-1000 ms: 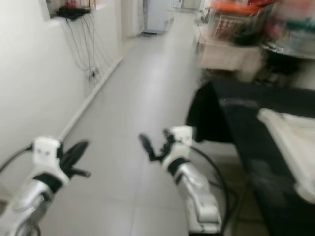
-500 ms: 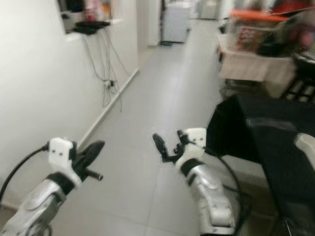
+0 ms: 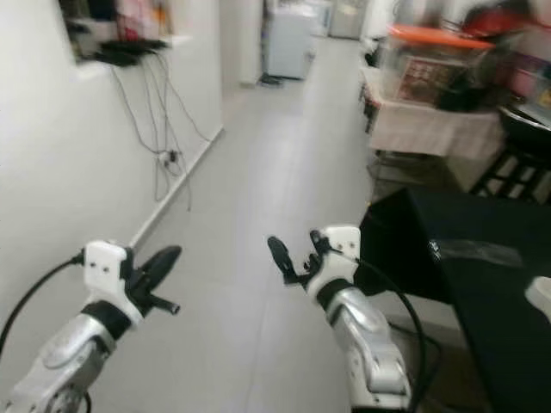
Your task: Building children table
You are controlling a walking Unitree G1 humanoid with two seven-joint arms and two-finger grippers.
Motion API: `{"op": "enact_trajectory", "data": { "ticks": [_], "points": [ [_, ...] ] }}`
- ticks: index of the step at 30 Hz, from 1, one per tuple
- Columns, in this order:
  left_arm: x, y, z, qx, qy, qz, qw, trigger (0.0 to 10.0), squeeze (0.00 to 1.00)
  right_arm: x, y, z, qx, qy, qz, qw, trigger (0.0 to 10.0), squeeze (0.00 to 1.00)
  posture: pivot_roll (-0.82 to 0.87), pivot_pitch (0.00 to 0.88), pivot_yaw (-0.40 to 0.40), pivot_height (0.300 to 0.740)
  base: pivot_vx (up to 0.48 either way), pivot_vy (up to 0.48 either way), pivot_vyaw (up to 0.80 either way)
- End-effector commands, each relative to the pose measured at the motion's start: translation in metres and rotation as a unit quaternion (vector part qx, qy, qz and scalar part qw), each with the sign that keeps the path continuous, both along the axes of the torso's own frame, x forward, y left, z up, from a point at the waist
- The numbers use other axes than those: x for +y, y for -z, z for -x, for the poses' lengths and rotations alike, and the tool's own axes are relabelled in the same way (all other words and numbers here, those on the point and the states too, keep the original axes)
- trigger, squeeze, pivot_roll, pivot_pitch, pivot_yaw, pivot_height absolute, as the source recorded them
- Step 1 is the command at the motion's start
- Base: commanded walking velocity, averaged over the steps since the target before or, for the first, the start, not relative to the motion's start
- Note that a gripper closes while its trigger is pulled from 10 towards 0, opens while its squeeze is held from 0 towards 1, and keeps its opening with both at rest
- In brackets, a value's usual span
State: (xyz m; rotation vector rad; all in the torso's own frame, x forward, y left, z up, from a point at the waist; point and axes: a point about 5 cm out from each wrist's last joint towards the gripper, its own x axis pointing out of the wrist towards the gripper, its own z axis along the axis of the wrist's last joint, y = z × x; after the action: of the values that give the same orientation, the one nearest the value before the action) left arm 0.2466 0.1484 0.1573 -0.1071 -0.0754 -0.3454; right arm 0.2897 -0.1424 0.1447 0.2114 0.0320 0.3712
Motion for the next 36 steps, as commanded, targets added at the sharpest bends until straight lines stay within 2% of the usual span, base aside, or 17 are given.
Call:
{"op": "enact_trajectory", "data": {
  "ticks": [1,17,36],
  "points": [
    [-0.0019,-0.0026,-0.0024,-0.005,0.005,-0.001,1.0,10.0,0.0,-0.0037,-0.001,0.0007,-0.003,0.003,0.001,1.0,10.0,0.0,-0.08,0.0,-0.07,0.74,0.368,0.247,0.0],
    [0.001,-0.0032,-0.006,-0.007,0.006,-0.002,1.0,10.0,0.0,-0.0014,-0.0017,-0.0034,-0.004,0.005,-0.008,1.0,10.0,0.0,-0.08,0.0,-0.063,0.74,0.363,0.26,0.0],
    [0.0034,-0.0022,-0.0094,-0.007,0.009,-0.004,1.0,10.0,0.0,0.0011,0.0017,-0.0073,0.008,0.004,-0.005,1.0,10.0,0.0,-0.06,0.0,-0.06,0.74,0.36,0.269,-0.8]
  ]
}}
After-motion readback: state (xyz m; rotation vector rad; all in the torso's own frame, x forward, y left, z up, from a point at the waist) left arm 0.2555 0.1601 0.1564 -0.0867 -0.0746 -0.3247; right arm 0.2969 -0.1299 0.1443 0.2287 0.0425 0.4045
